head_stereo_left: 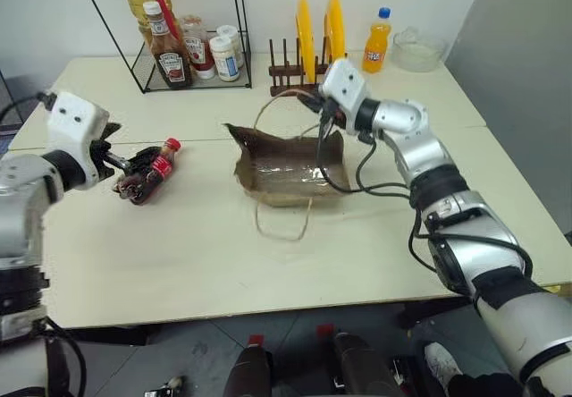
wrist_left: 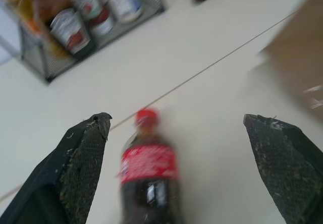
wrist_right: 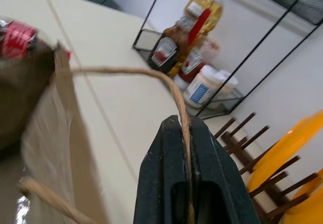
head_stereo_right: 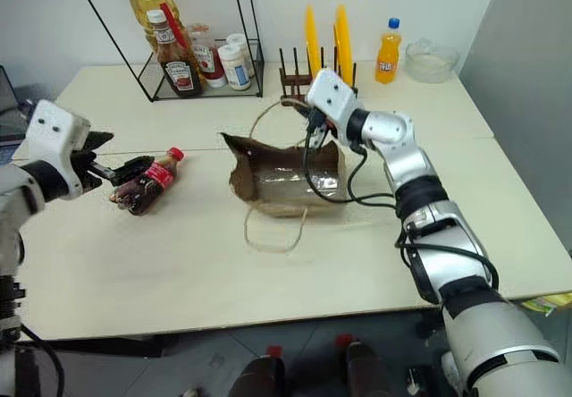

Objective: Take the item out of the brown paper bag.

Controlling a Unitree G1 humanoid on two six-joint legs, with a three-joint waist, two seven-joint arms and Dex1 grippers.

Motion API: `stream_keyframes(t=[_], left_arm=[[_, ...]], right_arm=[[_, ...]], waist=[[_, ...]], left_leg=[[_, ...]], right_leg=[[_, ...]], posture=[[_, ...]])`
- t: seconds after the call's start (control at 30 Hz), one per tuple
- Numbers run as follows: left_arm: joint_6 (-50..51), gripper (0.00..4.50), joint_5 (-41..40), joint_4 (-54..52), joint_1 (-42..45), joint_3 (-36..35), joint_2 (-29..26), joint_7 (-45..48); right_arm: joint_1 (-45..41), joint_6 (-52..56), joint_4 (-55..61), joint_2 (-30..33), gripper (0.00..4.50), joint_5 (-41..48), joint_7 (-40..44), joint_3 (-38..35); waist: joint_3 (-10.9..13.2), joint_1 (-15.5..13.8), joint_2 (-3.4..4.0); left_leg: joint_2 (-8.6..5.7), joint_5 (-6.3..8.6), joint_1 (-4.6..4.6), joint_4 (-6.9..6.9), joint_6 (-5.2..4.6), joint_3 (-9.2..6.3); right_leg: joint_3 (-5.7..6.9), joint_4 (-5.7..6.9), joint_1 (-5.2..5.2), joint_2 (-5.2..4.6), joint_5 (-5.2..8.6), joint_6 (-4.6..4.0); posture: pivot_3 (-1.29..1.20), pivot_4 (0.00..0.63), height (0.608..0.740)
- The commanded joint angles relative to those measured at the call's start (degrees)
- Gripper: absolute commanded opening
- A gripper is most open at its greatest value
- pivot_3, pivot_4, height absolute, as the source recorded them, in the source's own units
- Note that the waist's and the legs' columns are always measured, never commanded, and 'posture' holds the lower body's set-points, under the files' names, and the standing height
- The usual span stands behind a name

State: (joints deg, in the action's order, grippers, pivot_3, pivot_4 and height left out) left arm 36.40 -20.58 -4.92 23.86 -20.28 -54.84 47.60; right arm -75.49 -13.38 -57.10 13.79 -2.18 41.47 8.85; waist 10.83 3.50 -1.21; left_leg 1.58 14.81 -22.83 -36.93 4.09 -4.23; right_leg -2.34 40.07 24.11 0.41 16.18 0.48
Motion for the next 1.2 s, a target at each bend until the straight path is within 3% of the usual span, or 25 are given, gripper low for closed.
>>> stream_keyframes(t=[0.03,0.13,0.4,0.57,0.7,0.77,0.87,0.97,1.1,1.2], left_arm=[[3.59,4.48,-7.68,-11.47,-5.62,-1.41,1.17,4.07],[5.17,4.48,-9.43,-15.04,-7.39,-0.31,4.1,1.1],[5.71,4.5,-10.89,-18.57,-11.08,1.06,10.45,-4.08],[4.5,4.5,-10.65,-17.17,-12.51,0.99,15.27,-8.41],[3.46,4.5,-10.12,-17.52,-13.53,0.84,19.53,-13.33],[1.93,4.5,-6.82,-17.81,-14.22,0.37,22.69,-19.65],[0.49,4.5,-3.34,-21.6,-19.52,0.0,26.35,-25.74],[-0.98,4.5,-0.76,-25.23,-24.31,1.28,29.1,-29.57],[-3.19,4.5,3.44,-26.86,-28.54,5.11,33.94,-34.86],[-4.64,4.5,5.88,-27.59,-31.75,8.55,36.39,-36.16]], right_arm=[[-4.5,1.73,-4.47,-0.74,0.0,0.12,-0.55,-1.69],[-5.44,2.54,-6.6,-1.11,0.0,0.22,0.66,-2.21],[-4.12,4.62,-3.85,1.46,2.63,0.5,6.92,-2.12],[-1.22,8.38,4.12,5.62,4.47,1.61,9.45,-2.86],[3.46,17.56,17.63,8.9,4.47,5.78,10.52,-5.79],[9.47,26.87,31.24,9.82,4.47,10.06,6.67,-10.07],[24.95,39.33,56.22,8.66,4.47,14.0,-2.62,-16.11],[41.51,44.09,74.97,6.32,4.47,13.14,-10.56,-18.27],[59.44,45.09,86.13,2.0,4.47,9.29,-20.01,-18.79],[67.64,44.59,88.46,0.62,4.47,8.32,-22.56,-17.45]], waist=[[0.0,-0.02,0.0],[0.0,-0.19,-0.01],[0.0,-0.29,0.0],[0.0,-0.37,0.0],[0.0,-0.67,-0.01],[-0.01,-0.96,-0.02],[-0.11,-1.29,-0.07],[-0.12,-1.72,-0.07],[-0.13,-1.88,-0.01],[-0.17,-1.81,0.01]], left_leg=[[0.0,0.0,0.02,0.0,0.0,0.0],[0.02,0.07,0.01,-0.01,-0.12,0.0],[-0.02,0.07,-0.02,-0.03,-0.13,-0.02],[-0.01,0.07,-0.02,-0.04,-0.13,-0.03],[0.03,0.07,-0.04,-0.05,-0.13,-0.04],[0.04,0.07,-0.05,-0.05,-0.13,-0.06],[0.1,0.08,-0.06,-0.04,-0.14,-0.15],[0.14,0.09,-0.11,0.05,-0.14,-0.22],[0.06,0.04,0.0,-0.08,-0.07,-0.17],[-0.07,0.02,0.71,-0.05,-0.04,-0.12]], right_leg=[[0.0,0.0,-0.02,0.0,0.0,0.0],[-0.03,-0.04,-0.04,0.0,0.0,0.0],[-0.03,-0.03,-0.03,0.01,0.0,0.0],[-0.03,-0.02,-0.04,0.0,0.0,0.0],[-0.03,-0.03,-0.04,-0.02,0.0,0.0],[-0.04,-0.04,-0.04,-0.02,0.0,0.0],[-0.11,-0.07,-0.09,-0.04,0.0,0.0],[-0.12,-0.11,-0.1,-0.13,0.01,-0.01],[-0.17,-0.04,-0.2,-0.16,-0.02,0.06],[-0.17,-0.26,-0.93,0.03,-0.04,0.18]], posture=[[0.0,0.15,0.74],[0.0,0.15,0.74],[0.0,0.15,0.74],[0.0,0.15,0.74],[0.0,0.15,0.74],[0.0,0.15,0.74],[0.0,0.15,0.74],[0.0,0.15,0.74],[0.0,0.15,0.74],[0.0,0.15,0.74]])
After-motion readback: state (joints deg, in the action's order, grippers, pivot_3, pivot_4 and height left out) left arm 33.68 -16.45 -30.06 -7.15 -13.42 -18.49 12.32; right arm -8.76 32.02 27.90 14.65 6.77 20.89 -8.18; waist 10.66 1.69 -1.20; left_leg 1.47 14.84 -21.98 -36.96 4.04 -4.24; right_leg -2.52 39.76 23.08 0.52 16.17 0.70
